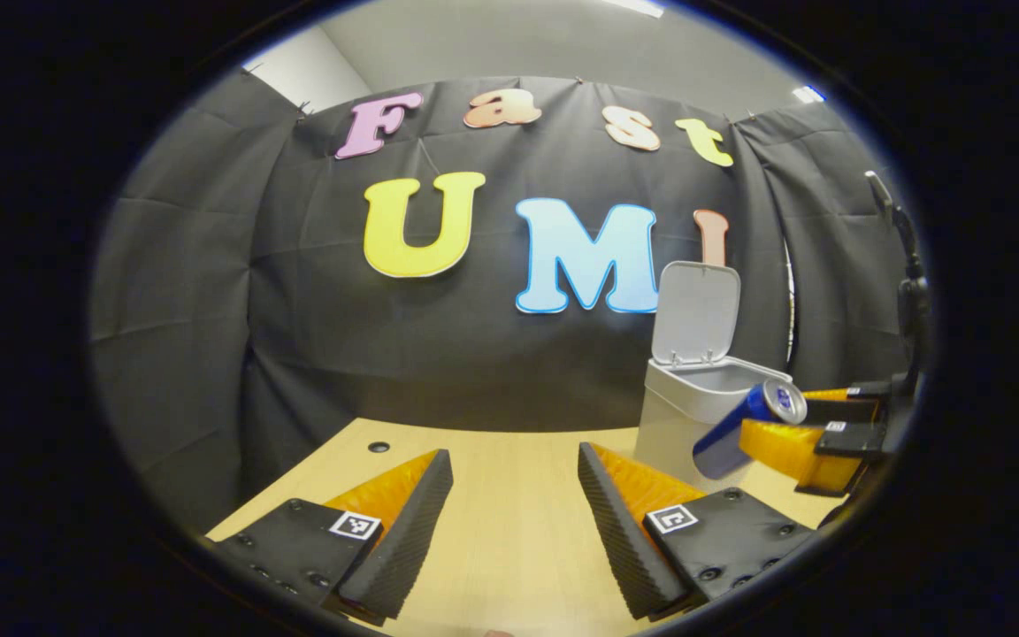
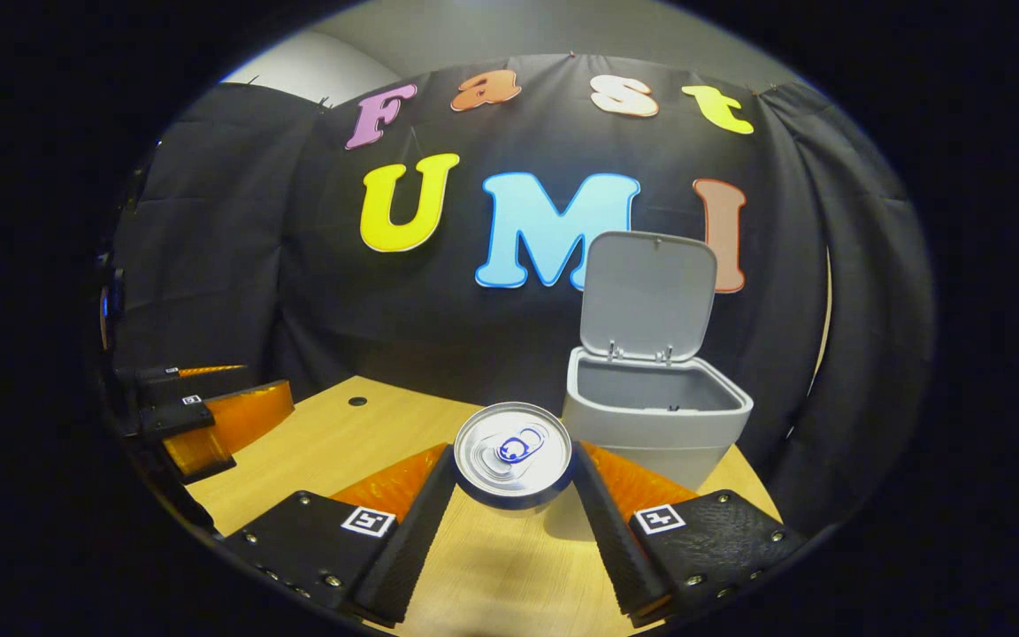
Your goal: Press the lid of the desktop garbage bin to open it, pick up the crumpled paper on the desktop and throw it into the bin, then pick up the pop can on the desktop and drop it into the bin, and finally close the garbage bin lid.
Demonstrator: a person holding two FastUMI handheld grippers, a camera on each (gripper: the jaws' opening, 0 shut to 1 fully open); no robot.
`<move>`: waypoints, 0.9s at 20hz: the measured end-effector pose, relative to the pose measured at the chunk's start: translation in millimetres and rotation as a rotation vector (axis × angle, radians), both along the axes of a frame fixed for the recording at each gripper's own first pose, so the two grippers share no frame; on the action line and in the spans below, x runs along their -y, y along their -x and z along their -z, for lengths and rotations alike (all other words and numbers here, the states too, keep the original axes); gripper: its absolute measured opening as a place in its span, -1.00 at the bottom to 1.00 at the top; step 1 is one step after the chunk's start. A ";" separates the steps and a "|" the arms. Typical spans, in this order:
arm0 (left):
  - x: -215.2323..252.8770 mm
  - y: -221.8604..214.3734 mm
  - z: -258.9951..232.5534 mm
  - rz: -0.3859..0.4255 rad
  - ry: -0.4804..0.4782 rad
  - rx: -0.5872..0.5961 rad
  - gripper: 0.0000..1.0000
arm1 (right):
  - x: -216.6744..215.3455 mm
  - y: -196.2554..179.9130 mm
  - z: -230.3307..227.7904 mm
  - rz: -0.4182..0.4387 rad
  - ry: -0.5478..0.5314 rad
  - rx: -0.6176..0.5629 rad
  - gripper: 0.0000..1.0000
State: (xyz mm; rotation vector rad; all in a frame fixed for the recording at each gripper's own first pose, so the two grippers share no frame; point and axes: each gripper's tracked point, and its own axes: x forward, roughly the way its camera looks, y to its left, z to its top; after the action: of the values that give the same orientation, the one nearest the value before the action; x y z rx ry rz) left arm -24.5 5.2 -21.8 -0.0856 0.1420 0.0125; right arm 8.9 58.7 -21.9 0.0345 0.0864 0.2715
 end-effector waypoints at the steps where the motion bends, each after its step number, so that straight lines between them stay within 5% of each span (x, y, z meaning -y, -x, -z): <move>1: 0.8 0.2 0.1 0.000 0.000 -0.001 0.94 | 4.6 -3.7 -8.4 0.013 0.015 0.029 0.66; 10: -2.8 -0.6 6.0 -0.018 0.007 -0.014 0.94 | 35.1 -37.3 -61.5 0.137 0.170 0.252 0.65; 18: -8.8 1.6 7.3 -0.035 0.004 -0.022 0.93 | 46.8 -70.6 -50.2 0.201 0.215 0.235 0.66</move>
State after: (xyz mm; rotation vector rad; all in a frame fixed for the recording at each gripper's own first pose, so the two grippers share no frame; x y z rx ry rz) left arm -26.0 14.1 -29.1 -0.0915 0.1621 0.0477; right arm 79.4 11.9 28.3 -0.2011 -0.1211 0.0632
